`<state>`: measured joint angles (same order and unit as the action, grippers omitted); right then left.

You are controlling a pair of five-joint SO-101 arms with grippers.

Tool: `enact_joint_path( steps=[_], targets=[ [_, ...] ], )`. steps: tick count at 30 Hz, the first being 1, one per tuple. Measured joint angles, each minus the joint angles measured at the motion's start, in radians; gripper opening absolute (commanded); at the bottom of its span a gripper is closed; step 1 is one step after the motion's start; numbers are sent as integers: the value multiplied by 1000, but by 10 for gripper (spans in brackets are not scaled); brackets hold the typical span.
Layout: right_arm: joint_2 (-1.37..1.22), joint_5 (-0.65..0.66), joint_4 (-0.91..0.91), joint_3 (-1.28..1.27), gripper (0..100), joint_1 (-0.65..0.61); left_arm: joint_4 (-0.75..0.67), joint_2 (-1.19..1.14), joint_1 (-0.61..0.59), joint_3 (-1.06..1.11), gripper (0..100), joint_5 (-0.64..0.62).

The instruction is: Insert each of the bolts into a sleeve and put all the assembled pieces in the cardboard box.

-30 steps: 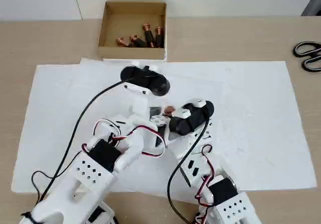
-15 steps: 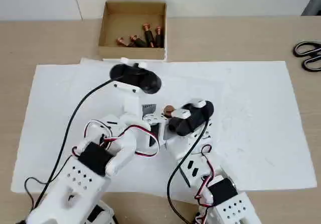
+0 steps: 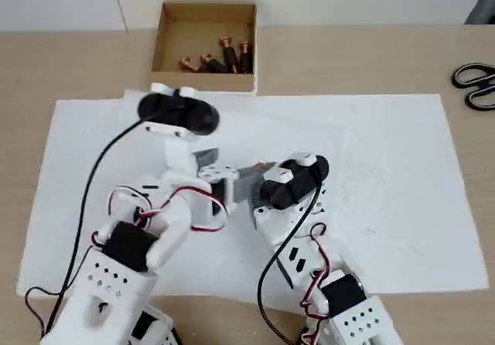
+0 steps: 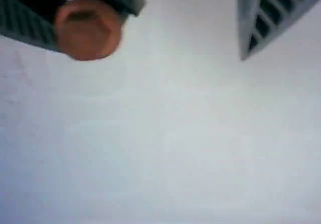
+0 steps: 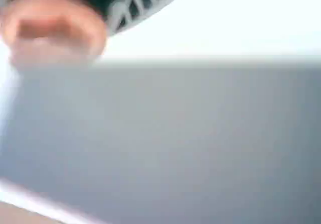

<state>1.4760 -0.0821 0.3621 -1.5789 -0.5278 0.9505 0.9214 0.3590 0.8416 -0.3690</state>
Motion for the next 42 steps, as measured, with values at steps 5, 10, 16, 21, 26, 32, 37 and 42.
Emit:
enact_joint_path(
  steps=[5, 10, 16, 21, 26, 32, 37, 42],
  targets=[
    [0, 0, 0, 0, 4, 0, 92, 2, -187, 0, 351, 28],
    [0, 0, 0, 0, 4, 0, 195, 3, -334, 0, 351, 51],
    [0, 14, 0, 12, 4, 86, 305, 3, -420, -3, 351, 51],
    [-110, 25, 0, 163, 4, 175, 308, 3, -446, -3, 350, 51],
    [-417, 41, 0, 456, 4, 189, 308, 3, -446, -3, 349, 51],
    [-922, 43, -20, 919, 4, 187, 338, 3, -450, -3, 314, 52],
    [-1366, 46, -132, 1318, 4, 183, 351, 3, -450, -3, 246, 51],
    [-1758, 48, -164, 1692, 4, 147, 351, 3, -450, -3, 244, 87]
  ],
)
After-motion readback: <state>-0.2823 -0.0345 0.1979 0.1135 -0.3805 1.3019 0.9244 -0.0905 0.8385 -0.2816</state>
